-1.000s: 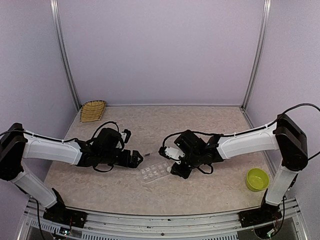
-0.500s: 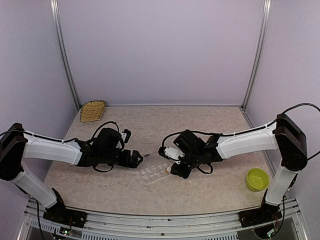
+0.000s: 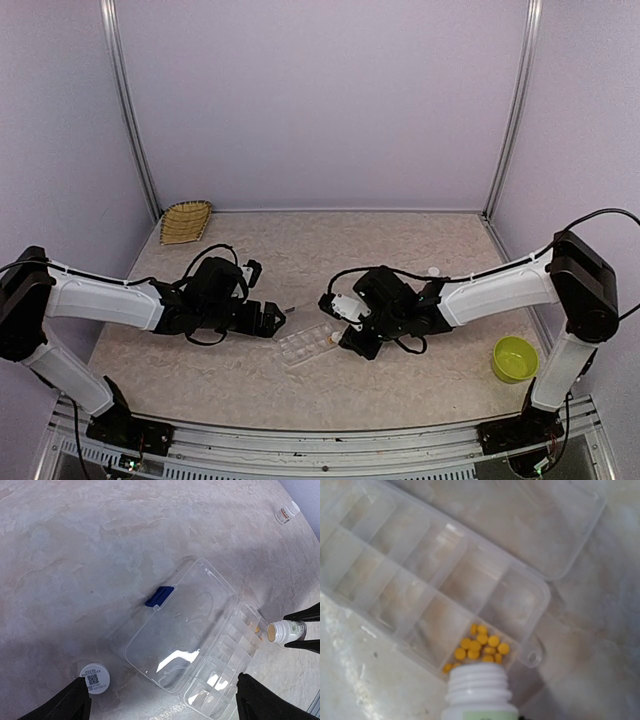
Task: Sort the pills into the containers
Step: Pour the pill into the compartment of the pill container.
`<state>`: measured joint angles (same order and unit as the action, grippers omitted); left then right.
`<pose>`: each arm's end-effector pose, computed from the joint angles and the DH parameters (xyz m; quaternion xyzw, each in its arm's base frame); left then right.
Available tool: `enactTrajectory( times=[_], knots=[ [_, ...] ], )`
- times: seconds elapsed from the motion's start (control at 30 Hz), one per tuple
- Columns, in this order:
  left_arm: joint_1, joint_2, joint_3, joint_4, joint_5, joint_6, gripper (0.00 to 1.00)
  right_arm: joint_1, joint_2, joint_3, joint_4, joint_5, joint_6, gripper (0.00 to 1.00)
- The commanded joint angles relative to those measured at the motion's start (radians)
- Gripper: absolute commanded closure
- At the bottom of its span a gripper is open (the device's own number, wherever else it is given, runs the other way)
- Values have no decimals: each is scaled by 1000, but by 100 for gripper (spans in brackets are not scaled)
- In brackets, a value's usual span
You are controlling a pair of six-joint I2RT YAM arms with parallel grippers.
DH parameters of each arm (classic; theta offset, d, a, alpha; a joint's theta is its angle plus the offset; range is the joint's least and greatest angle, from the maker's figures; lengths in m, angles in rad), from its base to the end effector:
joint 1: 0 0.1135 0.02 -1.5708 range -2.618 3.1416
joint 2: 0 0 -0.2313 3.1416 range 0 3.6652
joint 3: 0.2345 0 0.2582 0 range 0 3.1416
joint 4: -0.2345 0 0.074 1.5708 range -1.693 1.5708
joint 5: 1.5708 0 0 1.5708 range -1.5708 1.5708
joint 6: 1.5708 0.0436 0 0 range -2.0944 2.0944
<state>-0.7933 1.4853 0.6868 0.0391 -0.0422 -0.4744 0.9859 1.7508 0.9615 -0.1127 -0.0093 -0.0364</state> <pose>0.2144 -0.2152 0.1250 0.1376 0.9083 -0.2181 0.3294 0.1950 0.2952 0.1128 -0.4634 0.8231 0.1539 0.2899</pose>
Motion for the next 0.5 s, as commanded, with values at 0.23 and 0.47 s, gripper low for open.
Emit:
enactTrajectory(
  times=[0.23, 0.47],
  knots=[
    [-9, -26, -4, 18, -7, -9, 1, 8, -62, -135, 167, 24, 13, 93],
    [-12, -27, -3, 15, -11, -11, 1, 8, -51, -180, 275, 3, 21, 93]
  ],
)
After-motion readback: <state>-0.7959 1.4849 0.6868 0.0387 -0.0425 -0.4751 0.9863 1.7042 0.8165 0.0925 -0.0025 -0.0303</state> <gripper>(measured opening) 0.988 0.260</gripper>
